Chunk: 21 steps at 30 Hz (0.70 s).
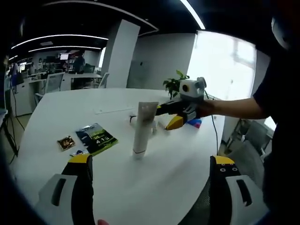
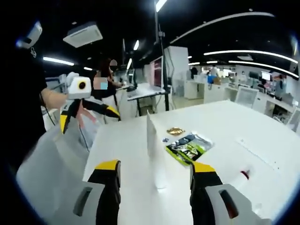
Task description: Arrange the skincare products in the storage area until every visible bottle or jar stands upright without overlapping.
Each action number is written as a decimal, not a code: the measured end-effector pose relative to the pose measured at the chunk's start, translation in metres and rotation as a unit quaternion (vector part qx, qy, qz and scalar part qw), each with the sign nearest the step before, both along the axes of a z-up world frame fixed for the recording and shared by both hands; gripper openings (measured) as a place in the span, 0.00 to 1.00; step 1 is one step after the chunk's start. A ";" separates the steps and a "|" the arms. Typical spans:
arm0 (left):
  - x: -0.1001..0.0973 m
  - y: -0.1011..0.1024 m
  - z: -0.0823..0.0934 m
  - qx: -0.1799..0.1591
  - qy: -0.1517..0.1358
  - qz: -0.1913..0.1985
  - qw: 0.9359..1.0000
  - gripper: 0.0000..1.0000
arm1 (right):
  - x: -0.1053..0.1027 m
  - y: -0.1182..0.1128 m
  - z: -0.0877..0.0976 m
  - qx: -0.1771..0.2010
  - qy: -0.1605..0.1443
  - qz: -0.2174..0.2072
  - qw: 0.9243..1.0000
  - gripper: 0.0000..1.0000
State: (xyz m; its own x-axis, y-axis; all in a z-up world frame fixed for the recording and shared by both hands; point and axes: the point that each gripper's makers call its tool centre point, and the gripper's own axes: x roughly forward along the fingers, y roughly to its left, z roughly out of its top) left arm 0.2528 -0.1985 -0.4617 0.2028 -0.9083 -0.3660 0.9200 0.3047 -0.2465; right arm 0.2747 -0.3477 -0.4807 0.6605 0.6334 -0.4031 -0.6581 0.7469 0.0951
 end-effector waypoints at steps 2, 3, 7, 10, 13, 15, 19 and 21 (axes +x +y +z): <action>-0.001 0.001 -0.001 0.002 0.006 0.005 1.000 0.96 | -0.006 -0.002 -0.001 -0.003 0.004 -0.011 1.000 0.57; -0.001 0.002 -0.001 0.002 0.010 0.008 1.000 0.96 | -0.008 -0.002 -0.001 -0.004 0.007 -0.014 1.000 0.58; 0.002 0.007 -0.002 0.004 0.021 0.015 1.000 0.96 | -0.021 -0.002 0.000 -0.003 0.015 -0.033 0.999 0.60; 0.001 0.010 -0.003 0.010 0.022 0.015 1.000 0.96 | -0.033 -0.004 0.000 0.006 0.031 -0.057 0.998 0.64; -0.001 0.011 -0.002 0.012 0.022 0.015 1.000 0.95 | -0.040 -0.009 -0.003 0.010 0.050 -0.071 0.996 0.66; -0.002 0.012 -0.003 0.015 0.025 0.017 0.999 0.95 | -0.049 -0.005 -0.004 0.015 0.060 -0.079 0.995 0.70; -0.007 0.014 -0.002 0.022 0.027 0.021 0.999 0.95 | -0.062 -0.009 -0.003 0.026 0.063 -0.109 0.992 0.76; -0.007 0.015 0.000 0.020 0.026 0.023 0.999 0.96 | -0.069 -0.011 -0.003 0.034 0.068 -0.123 0.989 0.80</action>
